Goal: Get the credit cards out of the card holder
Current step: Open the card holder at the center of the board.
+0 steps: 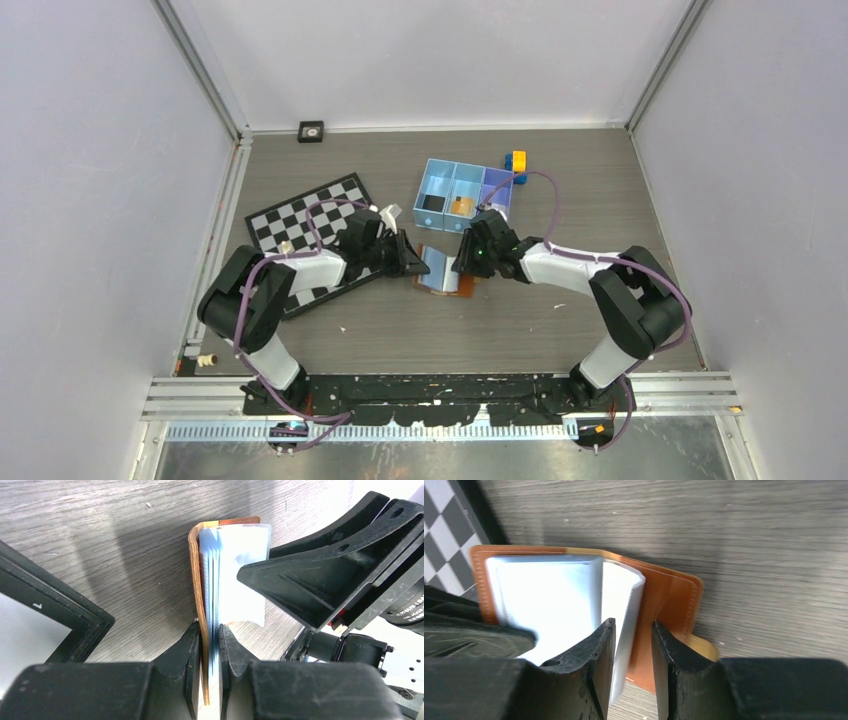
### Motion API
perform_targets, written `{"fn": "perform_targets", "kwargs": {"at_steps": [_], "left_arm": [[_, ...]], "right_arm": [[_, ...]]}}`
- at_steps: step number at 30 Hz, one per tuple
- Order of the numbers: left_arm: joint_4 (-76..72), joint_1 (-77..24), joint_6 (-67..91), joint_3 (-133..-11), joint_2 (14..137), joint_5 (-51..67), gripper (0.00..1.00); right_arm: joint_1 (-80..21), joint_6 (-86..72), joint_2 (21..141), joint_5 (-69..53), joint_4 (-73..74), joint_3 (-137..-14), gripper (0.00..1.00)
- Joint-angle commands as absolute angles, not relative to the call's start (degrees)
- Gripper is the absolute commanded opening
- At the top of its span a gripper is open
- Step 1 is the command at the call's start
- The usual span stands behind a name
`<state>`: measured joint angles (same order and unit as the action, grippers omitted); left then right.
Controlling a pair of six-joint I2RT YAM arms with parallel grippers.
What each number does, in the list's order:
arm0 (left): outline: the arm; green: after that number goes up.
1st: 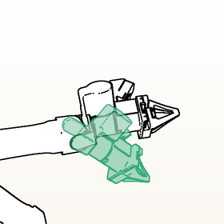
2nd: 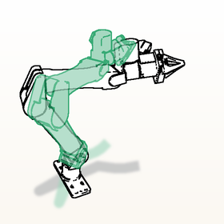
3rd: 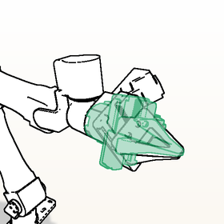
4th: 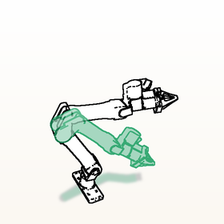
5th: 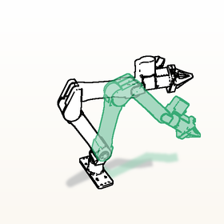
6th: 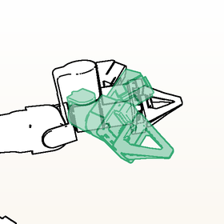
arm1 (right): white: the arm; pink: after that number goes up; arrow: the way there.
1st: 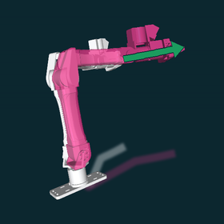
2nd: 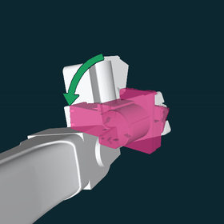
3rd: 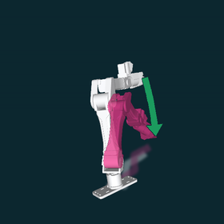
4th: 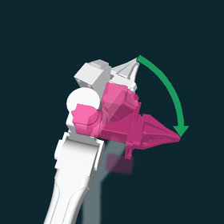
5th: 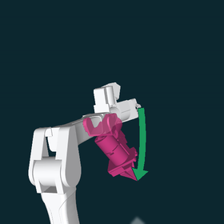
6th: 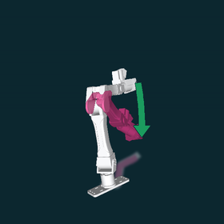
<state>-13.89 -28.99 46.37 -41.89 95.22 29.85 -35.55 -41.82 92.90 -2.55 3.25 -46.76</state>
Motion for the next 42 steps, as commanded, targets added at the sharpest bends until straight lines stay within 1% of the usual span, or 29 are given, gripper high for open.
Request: {"fn": "perform_targets", "kwargs": {"at_steps": [1, 9, 13, 18, 26, 28, 30, 31, 34, 35, 38, 42], "left_arm": [[-12.85, -28.92, 44.18, -43.16, 90.70, 27.65, 0.06], [-12.94, -27.66, 44.72, -41.93, 89.06, 26.94, 0.04], [-13.44, -27.29, 45.19, -41.77, 89.32, 27.57, 0.04], [-13.27, -27.31, 44.92, -41.75, 89.18, 27.42, 0.04], [-14.87, -27.32, 46.39, -42.34, 91.71, 30.21, 0.04], [-15.02, -27.33, 46.56, -42.36, 91.96, 30.54, 0.04], [-15.11, -27.52, 46.67, -42.36, 92.09, 30.52, 0.04], [-15.07, -27.78, 46.67, -42.48, 92.18, 30.52, 0.04], [-15.12, -28.24, 46.67, -42.77, 92.75, 30.56, 0.04], [-15.12, -28.29, 46.67, -42.88, 92.86, 30.63, 0.04], [-15.12, -28.39, 46.67, -42.89, 92.77, 30.62, 0.04], [-15.03, -28.39, 46.59, -42.80, 92.52, 30.39, 0.04]], "right_arm": [[-35.75, -38.46, 89.58, 5.87, 9.53, -49.72, 0.38], [-36.36, -36.82, 87.89, 11.47, 14.01, -51.66, 0.37], [-36.38, -38.26, 86.44, 16.64, 16.26, -52.14, 0.35], [-36.37, -38.84, 81.41, 17.76, 14.17, -49.83, 0.33], [-36.36, -36.22, 73.55, 4.81, 2.92, -43.56, 0.29], [-36.36, -36.04, 72.52, 2.06, 0.53, -42.37, 0.26], [-36.38, -36.08, 72.40, -2.40, -3.21, -41.56, 0.20], [-36.36, -36.35, 72.91, -4.65, -4.60, -41.32, 0.18], [-36.38, -37.61, 76.59, -11.42, -8.35, -41.88, 0.03], [-36.35, -38.07, 77.95, -13.25, -8.99, -42.32, 0.01], [-36.45, -39.19, 82.07, -16.64, -10.10, -43.71, 0.01], [-36.40, -40.09, 86.92, -15.46, -7.81, -45.79, 0.01]]}}
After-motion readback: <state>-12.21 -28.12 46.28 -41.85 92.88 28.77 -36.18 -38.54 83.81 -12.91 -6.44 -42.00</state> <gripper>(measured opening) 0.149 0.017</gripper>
